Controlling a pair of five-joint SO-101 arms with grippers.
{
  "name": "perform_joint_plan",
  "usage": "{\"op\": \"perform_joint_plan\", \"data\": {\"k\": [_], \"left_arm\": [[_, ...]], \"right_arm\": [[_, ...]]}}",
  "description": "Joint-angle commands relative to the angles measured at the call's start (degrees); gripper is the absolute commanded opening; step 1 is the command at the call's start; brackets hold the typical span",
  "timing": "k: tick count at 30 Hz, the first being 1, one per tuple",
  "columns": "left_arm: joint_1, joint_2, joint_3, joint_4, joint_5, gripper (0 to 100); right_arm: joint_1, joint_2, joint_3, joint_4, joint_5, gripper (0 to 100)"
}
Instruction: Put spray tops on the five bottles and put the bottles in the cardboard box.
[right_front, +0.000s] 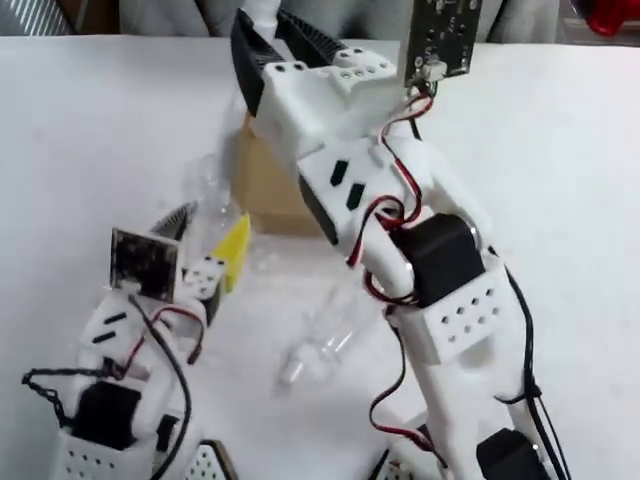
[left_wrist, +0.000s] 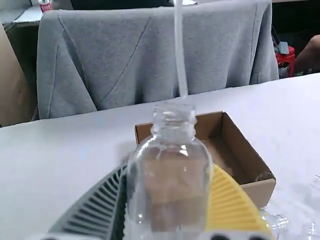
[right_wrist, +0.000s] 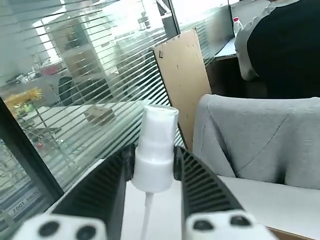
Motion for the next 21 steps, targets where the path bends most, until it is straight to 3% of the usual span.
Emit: {"op": "perform_joint_plan", "data": {"k": [1,14,21], "left_arm": [[-0.2,-7.7,-0.4,2.2,-0.6,3],[-0.6,-12.0,3.2,1.2,-0.6,2],[-0.6,-8.2,2.7,-0.1,-0.6,2]], "right_arm": [[0.7,-0.7,-0.6,-1.5,-0.4,1.6],[0.0,-0.7,0.2,-0.2,-0.4,1.6],[-4.2,-0.7,2.1,0.0,0.0,1.6]]}}
